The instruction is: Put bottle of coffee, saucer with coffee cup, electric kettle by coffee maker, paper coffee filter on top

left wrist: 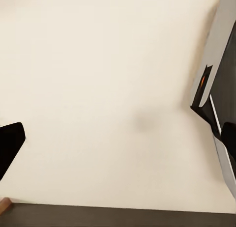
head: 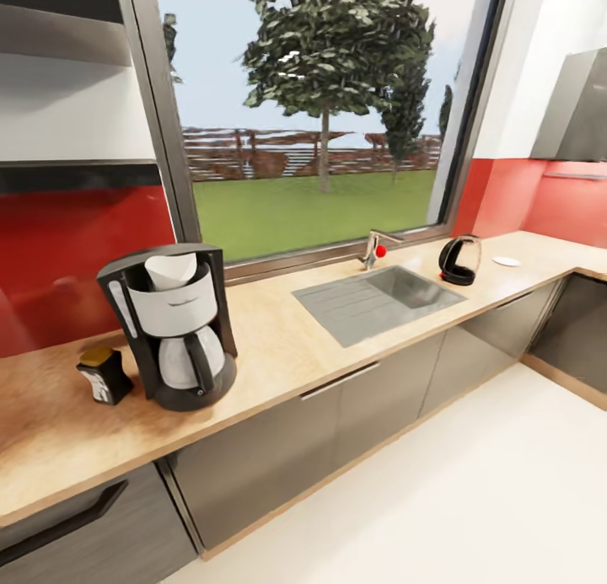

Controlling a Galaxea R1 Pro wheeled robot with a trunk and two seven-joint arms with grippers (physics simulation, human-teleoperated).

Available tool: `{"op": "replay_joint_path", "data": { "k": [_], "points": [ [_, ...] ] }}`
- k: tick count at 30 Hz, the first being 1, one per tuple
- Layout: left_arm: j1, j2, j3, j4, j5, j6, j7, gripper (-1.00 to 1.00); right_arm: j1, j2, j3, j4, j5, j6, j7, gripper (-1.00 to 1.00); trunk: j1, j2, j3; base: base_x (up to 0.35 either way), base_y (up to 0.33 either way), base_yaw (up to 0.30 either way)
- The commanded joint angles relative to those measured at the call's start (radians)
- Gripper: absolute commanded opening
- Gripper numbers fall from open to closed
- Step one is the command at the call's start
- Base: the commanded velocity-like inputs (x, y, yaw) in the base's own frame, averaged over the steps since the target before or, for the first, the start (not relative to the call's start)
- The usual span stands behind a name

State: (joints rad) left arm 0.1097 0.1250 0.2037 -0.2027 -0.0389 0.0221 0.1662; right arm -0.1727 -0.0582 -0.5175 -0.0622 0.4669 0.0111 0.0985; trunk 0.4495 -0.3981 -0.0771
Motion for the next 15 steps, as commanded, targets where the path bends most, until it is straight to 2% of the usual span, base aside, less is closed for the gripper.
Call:
{"op": "replay_joint_path", "data": {
  "k": [1,10,15],
  "points": [
    [0.001,-0.001,0.003,-0.003,-0.004,0.003,0.001,1.0,-0.001,0.0,-0.009,-0.001,0.009,0.001,0.004,1.0,0.001,-0.002,-0.002,0.0,0.0,-0.3],
    [0.001,-0.001,0.002,-0.003,-0.004,0.004,0.001,1.0,-0.001,0.0,-0.009,-0.001,0.009,0.001,0.004,1.0,0.001,-0.002,-0.002,0.005,-0.002,-0.3],
    [0.001,-0.001,0.0,-0.003,-0.004,0.004,0.001,1.0,-0.001,0.0,-0.009,-0.001,0.009,0.001,0.004,1.0,0.001,-0.002,-0.002,0.124,-0.152,-0.3]
  ]
}}
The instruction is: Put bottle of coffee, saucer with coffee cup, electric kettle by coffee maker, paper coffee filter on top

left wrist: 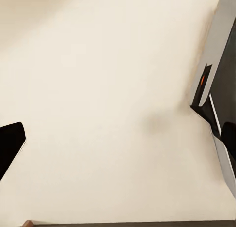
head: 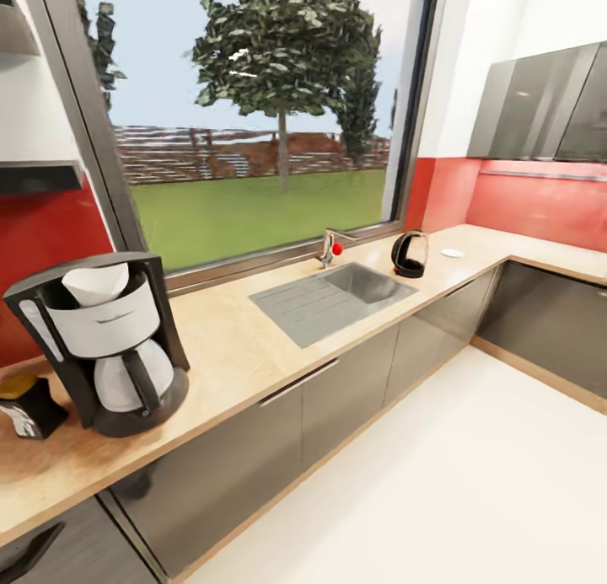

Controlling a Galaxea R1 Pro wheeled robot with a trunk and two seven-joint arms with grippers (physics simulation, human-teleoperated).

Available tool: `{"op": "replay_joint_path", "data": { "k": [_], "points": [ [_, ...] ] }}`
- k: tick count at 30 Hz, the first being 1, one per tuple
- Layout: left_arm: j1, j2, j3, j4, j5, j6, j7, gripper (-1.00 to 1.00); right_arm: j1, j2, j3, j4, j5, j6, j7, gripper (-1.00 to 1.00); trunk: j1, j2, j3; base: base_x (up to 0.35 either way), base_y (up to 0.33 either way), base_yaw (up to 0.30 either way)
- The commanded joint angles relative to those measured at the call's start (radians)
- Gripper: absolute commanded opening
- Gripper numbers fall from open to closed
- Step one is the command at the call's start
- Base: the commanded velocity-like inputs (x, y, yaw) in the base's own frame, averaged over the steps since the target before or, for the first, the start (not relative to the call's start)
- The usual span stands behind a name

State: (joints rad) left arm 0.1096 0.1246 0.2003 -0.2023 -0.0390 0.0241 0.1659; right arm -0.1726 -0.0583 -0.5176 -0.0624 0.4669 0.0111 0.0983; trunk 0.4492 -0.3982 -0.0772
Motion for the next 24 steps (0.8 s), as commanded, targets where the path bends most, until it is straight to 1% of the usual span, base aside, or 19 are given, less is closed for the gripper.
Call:
{"op": "replay_joint_path", "data": {
  "k": [1,7,24],
  "points": [
    [0.001,0.0,0.004,-0.003,-0.004,0.003,0.001,1.0,-0.001,0.0,-0.009,-0.001,0.009,0.001,0.005,1.0,0.001,-0.002,-0.002,0.164,-0.214,-0.3],
    [0.001,-0.001,0.004,-0.003,-0.004,0.002,0.001,1.0,-0.001,0.0,-0.009,-0.001,0.009,0.001,0.005,1.0,0.001,-0.002,-0.002,0.198,-0.215,-0.3],
    [0.001,-0.001,0.005,-0.003,-0.004,0.002,0.001,1.0,-0.001,0.0,-0.01,-0.001,0.009,0.001,0.005,1.0,0.001,-0.002,-0.002,0.238,-0.2,-0.3]
  ]
}}
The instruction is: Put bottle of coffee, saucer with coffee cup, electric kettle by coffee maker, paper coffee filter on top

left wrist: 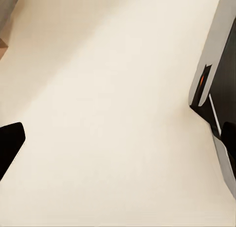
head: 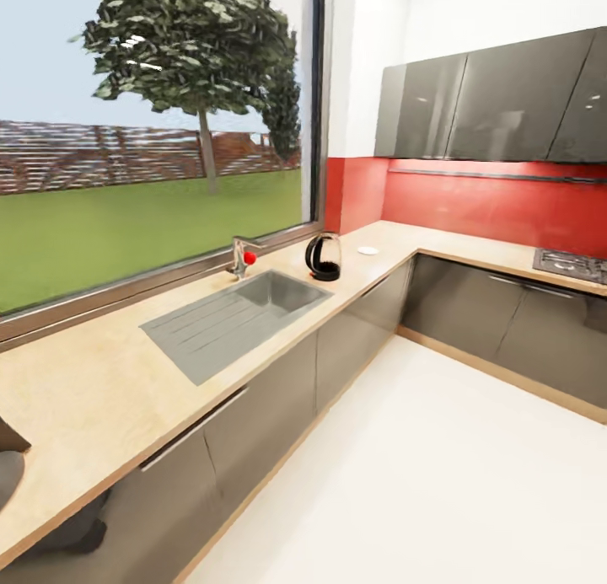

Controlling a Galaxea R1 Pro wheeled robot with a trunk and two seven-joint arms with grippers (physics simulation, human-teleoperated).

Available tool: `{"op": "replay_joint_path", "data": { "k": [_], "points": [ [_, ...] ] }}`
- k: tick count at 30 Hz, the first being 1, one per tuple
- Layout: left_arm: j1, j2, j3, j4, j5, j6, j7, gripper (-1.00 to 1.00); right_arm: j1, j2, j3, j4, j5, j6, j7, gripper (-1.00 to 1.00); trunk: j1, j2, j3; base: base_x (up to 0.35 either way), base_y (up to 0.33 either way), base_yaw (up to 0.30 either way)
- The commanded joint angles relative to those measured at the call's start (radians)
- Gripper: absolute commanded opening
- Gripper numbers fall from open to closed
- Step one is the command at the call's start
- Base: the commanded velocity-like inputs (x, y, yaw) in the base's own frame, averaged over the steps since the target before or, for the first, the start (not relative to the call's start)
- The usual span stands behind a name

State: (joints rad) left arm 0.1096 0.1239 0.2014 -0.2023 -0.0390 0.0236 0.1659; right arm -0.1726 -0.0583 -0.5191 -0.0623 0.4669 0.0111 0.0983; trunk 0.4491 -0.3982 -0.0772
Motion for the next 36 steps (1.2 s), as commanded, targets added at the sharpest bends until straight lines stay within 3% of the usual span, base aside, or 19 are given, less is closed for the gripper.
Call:
{"op": "replay_joint_path", "data": {
  "k": [1,25,36],
  "points": [
    [0.001,-0.001,0.004,-0.003,-0.004,0.002,0.001,1.0,-0.001,0.0,-0.009,-0.001,0.009,0.001,0.005,1.0,0.001,-0.002,-0.002,0.182,-0.24,-0.3],
    [0.001,-0.015,0.001,-0.004,-0.004,0.002,0.001,1.0,-0.001,0.0,-0.009,-0.001,0.009,0.001,0.004,1.0,0.001,-0.002,-0.002,0.147,-0.283,-0.3],
    [0.001,-0.013,0.001,-0.005,-0.004,0.001,0.001,1.0,-0.001,0.0,-0.009,-0.001,0.009,0.001,0.004,1.0,0.001,-0.002,-0.002,0.318,-0.053,-0.3]
  ]
}}
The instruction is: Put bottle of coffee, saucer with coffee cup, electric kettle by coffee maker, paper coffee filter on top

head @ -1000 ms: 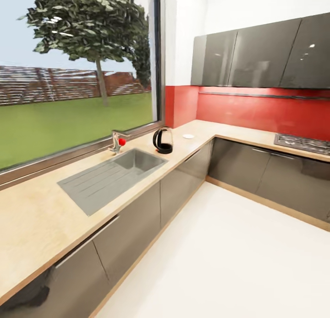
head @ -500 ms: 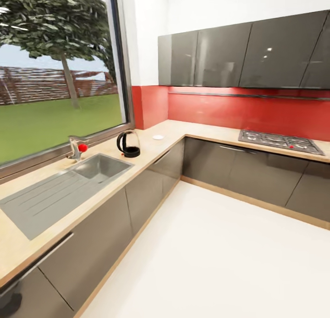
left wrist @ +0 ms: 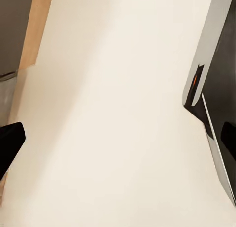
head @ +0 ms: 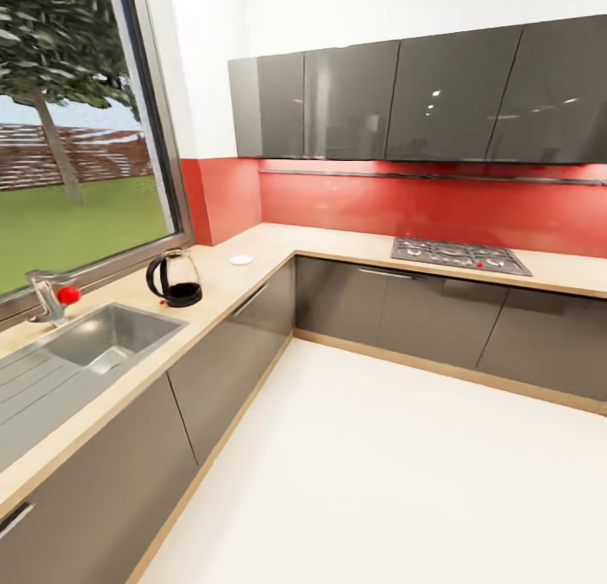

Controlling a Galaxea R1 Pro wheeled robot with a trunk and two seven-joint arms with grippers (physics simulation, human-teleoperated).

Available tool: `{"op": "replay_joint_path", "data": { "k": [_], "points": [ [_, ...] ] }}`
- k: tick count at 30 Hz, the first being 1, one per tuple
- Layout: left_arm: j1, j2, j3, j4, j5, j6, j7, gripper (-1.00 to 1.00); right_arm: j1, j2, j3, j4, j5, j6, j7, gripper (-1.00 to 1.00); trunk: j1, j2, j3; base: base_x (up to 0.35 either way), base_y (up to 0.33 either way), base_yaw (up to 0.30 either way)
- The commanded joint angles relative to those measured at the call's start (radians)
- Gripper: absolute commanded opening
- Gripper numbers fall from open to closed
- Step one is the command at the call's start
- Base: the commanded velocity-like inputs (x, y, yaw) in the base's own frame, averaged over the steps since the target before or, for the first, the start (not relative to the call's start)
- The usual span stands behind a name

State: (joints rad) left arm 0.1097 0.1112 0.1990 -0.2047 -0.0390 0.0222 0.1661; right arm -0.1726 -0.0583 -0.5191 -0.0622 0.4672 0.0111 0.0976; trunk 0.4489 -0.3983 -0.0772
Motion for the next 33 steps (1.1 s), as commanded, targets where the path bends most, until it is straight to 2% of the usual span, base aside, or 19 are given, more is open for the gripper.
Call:
{"op": "replay_joint_path", "data": {
  "k": [1,9,18,33],
  "points": [
    [0.001,-0.001,0.003,-0.004,-0.004,0.002,0.001,1.0,-0.001,0.0,-0.009,-0.001,0.008,0.001,0.004,1.0,0.001,-0.002,-0.002,0.337,-0.001,-0.3],
    [0.001,0.0,0.003,-0.008,-0.004,0.002,0.001,1.0,-0.001,0.005,-0.006,0.0,0.01,0.001,0.001,1.0,0.001,-0.002,-0.002,0.337,0.0,-0.251],
    [0.001,-0.001,0.002,-0.011,-0.004,0.002,0.001,1.0,-0.001,0.011,-0.002,0.0,0.013,-0.002,0.002,1.0,0.001,-0.002,-0.002,0.337,-0.024,-0.016],
    [0.001,-0.005,0.003,-0.012,-0.003,0.001,0.001,1.0,-0.001,0.002,-0.005,-0.001,0.011,0.0,0.002,1.0,0.001,-0.002,-0.002,0.308,-0.177,-0.028]
  ]
}}
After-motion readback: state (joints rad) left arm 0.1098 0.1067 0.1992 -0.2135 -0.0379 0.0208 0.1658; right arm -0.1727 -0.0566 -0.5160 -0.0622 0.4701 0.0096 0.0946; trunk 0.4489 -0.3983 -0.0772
